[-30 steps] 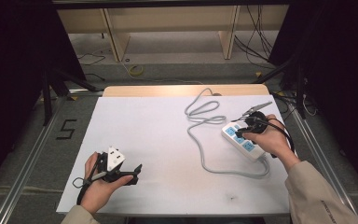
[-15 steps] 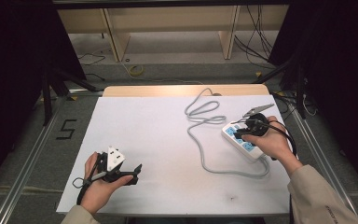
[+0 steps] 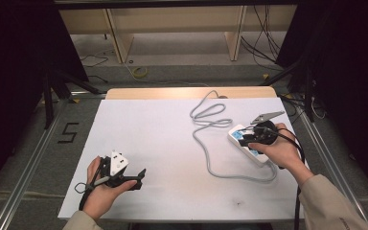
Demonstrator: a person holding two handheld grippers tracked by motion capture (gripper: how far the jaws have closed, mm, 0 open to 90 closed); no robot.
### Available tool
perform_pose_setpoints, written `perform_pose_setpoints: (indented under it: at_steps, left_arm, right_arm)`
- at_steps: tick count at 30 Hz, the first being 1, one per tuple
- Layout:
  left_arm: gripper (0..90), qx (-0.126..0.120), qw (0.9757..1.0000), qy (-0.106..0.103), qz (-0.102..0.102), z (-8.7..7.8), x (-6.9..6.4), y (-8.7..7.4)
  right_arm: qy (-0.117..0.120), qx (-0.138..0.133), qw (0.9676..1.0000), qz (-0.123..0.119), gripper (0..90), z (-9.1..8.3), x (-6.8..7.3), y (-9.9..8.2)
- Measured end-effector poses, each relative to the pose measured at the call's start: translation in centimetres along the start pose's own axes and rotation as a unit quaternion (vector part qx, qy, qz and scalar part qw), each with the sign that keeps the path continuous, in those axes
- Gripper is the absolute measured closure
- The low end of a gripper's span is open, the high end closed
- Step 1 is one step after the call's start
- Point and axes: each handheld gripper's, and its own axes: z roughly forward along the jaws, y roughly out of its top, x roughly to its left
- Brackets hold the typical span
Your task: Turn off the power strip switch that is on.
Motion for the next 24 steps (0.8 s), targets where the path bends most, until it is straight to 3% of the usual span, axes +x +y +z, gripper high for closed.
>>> perform_pose_setpoints:
  at_steps: [24]
  left_arm:
    - [3.7, 0.007, 1.0000, -0.004, 0.004, 0.1, -0.2, -0.1]
  right_arm:
    - [0.030, -0.027, 0.9992, -0.007, 56.8, -1.4, 1.4, -3.1]
